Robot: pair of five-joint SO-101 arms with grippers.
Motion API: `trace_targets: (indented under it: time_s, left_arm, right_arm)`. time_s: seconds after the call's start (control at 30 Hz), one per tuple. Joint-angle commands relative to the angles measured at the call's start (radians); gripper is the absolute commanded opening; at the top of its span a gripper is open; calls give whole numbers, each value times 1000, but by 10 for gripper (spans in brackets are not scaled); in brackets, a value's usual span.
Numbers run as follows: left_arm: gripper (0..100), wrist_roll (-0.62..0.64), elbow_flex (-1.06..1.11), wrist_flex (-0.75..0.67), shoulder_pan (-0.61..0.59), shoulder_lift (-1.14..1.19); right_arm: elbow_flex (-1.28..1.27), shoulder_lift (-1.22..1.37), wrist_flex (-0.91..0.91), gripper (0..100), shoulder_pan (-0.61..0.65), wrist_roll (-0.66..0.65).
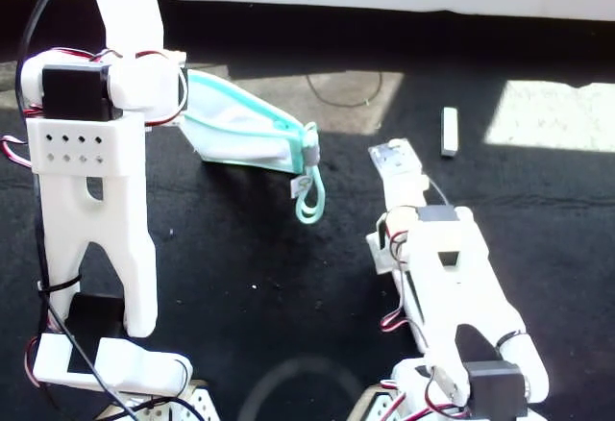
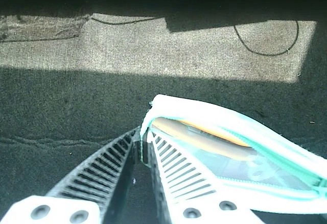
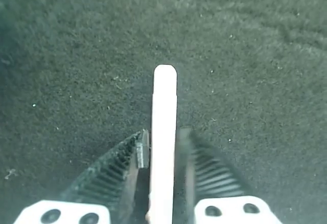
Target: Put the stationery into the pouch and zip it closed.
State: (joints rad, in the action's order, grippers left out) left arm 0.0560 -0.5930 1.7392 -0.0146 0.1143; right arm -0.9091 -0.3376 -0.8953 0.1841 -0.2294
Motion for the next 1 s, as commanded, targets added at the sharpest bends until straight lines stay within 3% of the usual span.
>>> trace_targets:
  time_s: [0.0,0.3,0.7,0.97]
  left_arm:
    - [8,6,8,9,-2,48]
    - [8,8,8,9,-2,48]
    - [8,8,8,11,-2,48]
    - [8,8,8,11,-7,48]
  right_arm:
    - [7,-35,5,160,2,-11]
    - [73,8,-16,156,16,-11]
    - [742,559,-446,156,22,-64]
    - [820,727,-458,156,35,-68]
